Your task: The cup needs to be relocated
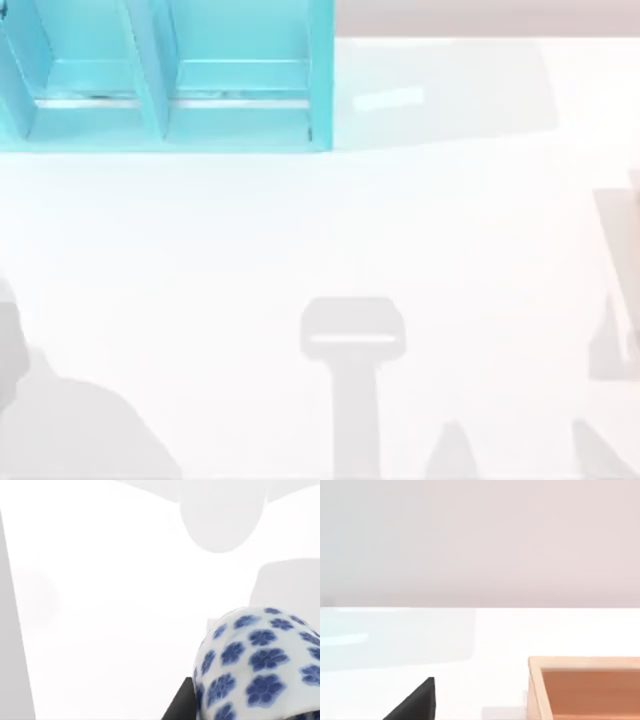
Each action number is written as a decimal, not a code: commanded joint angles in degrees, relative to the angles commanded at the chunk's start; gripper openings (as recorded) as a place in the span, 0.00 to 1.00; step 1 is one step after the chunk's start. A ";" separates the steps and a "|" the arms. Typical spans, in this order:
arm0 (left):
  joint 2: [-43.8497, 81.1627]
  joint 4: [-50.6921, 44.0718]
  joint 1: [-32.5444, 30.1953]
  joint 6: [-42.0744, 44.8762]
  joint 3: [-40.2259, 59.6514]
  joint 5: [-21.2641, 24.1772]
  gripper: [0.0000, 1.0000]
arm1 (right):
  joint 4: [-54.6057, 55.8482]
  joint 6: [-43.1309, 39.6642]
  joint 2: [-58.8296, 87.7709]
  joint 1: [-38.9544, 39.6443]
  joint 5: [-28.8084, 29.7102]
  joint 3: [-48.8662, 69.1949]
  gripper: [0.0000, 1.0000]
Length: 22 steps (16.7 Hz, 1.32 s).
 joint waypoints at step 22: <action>3.97 13.57 0.83 1.40 -9.23 0.01 0.23 | 0.00 0.00 0.00 0.00 0.00 0.00 1.00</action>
